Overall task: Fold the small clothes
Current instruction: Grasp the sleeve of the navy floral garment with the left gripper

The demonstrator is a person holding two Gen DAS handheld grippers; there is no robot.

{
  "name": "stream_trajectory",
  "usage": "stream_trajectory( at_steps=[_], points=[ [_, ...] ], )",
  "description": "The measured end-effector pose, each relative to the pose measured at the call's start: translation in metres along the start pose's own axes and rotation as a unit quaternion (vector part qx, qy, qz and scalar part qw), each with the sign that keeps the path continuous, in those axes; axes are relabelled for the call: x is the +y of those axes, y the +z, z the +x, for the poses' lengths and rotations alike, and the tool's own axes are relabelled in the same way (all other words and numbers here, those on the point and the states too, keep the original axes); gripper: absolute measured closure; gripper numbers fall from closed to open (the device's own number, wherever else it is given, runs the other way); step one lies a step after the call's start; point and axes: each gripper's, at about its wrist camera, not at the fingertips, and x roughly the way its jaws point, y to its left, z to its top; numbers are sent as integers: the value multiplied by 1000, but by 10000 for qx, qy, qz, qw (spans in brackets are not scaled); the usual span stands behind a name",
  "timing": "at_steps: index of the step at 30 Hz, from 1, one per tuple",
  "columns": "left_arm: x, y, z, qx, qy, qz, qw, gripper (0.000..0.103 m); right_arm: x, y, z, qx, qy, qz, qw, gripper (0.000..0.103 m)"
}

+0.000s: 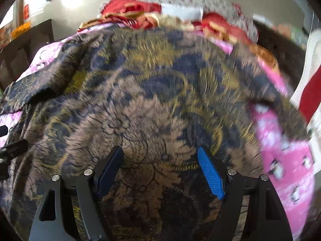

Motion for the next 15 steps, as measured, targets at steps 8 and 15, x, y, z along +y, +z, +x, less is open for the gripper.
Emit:
stream_trajectory(
  at_steps=[8, 15],
  points=[
    [85, 14, -22, -230, -677, -944, 9930, 0, 2, -3, -1, -89, -44, -34, 9999, 17],
    [217, 13, -34, -391, -678, -2363, 9685, 0, 1, -3, 0, -79, -7, -7, 10000, 16]
  ],
)
